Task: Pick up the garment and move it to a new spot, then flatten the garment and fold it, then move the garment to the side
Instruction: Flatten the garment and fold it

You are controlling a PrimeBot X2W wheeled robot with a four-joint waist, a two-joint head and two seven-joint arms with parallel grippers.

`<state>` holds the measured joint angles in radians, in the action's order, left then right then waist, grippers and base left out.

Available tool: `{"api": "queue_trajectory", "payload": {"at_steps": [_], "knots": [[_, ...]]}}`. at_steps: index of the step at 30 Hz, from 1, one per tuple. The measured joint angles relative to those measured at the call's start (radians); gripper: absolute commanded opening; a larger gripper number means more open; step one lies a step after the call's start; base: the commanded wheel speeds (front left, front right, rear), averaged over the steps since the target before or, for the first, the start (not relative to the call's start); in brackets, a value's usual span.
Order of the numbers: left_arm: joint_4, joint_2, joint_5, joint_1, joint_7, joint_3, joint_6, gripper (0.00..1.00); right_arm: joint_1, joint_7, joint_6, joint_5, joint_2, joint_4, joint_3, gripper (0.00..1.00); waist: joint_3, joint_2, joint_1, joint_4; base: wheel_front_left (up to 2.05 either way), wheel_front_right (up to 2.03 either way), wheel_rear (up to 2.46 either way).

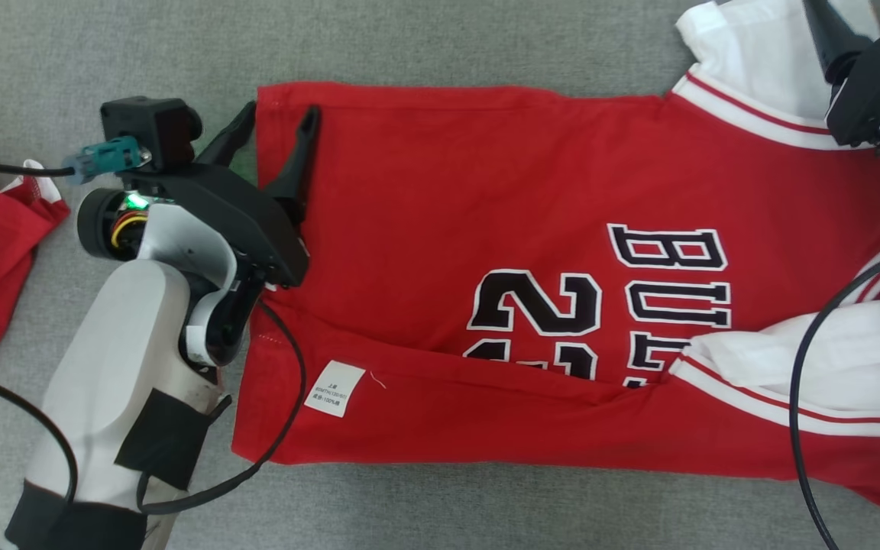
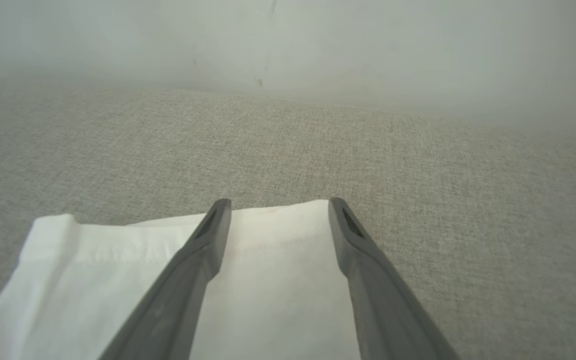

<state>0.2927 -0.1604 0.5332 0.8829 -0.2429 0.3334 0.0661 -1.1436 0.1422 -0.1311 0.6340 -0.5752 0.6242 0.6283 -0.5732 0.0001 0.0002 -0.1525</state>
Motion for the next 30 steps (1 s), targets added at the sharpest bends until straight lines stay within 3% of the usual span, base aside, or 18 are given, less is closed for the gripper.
{"api": "queue_trajectory", "payload": {"at_steps": [3, 4, 5, 6, 7, 8, 18, 22, 30], "knots": [[0.003, 0.010, 0.004, 0.008, 0.005, 0.007, -0.008, 1.00, -0.020, -0.001, 0.000, 0.026, -0.009, 0.036, 0.051, 1.00, -0.011, 0.0000, -0.0001, -0.010, 0.00, 0.00, 0.00], [0.004, 0.011, 0.005, 0.010, 0.005, 0.007, -0.012, 0.71, -0.026, 0.000, 0.000, 0.033, -0.012, 0.044, 0.069, 1.00, -0.014, -0.0001, -0.0001, -0.014, 0.00, 0.00, 0.00], [0.005, 0.011, 0.012, 0.013, 0.006, 0.008, -0.013, 0.38, -0.032, -0.001, 0.000, 0.046, -0.013, 0.051, 0.081, 0.87, -0.016, -0.0001, -0.0002, -0.017, 0.00, 0.00, 0.00], [0.005, 0.011, 0.019, 0.015, 0.006, 0.009, -0.021, 0.04, -0.040, -0.003, 0.000, 0.054, -0.015, 0.057, 0.091, 0.47, -0.019, 0.0000, -0.0002, -0.019, 0.00, 0.00, 0.00], [0.004, 0.011, 0.023, 0.016, 0.006, 0.009, -0.021, 0.00, -0.048, -0.003, 0.000, 0.065, -0.017, 0.065, 0.100, 0.13, -0.021, -0.0001, -0.0002, -0.021, 0.00, 0.00, 0.00], [0.004, 0.011, 0.023, 0.018, 0.005, 0.010, -0.025, 0.00, -0.055, -0.002, 0.000, 0.089, -0.017, 0.073, 0.101, 0.00, -0.023, -0.0001, -0.0002, -0.023, 0.00, 0.00, 0.00], [-0.031, -0.007, 0.035, 0.011, 0.030, 0.002, -0.033, 0.00, -0.077, -0.068, 0.000, 0.179, -0.040, 0.058, 0.152, 0.00, -0.008, 0.0000, -0.0002, -0.011, 0.00, 0.00, 0.00], [-0.074, -0.026, 0.040, -0.010, 0.031, -0.007, -0.036, 0.00, -0.073, -0.112, 0.000, 0.211, -0.066, -0.014, 0.169, 0.00, 0.009, 0.0000, -0.0002, 0.004, 0.00, 0.00, 0.00], [-0.229, -0.096, 0.040, -0.139, 0.020, -0.034, -0.002, 0.00, 0.068, -0.209, 0.000, 0.261, -0.152, -0.228, 0.144, 0.00, 0.052, -0.0001, -0.0002, 0.047, 0.00, 0.00, 0.00]]}}
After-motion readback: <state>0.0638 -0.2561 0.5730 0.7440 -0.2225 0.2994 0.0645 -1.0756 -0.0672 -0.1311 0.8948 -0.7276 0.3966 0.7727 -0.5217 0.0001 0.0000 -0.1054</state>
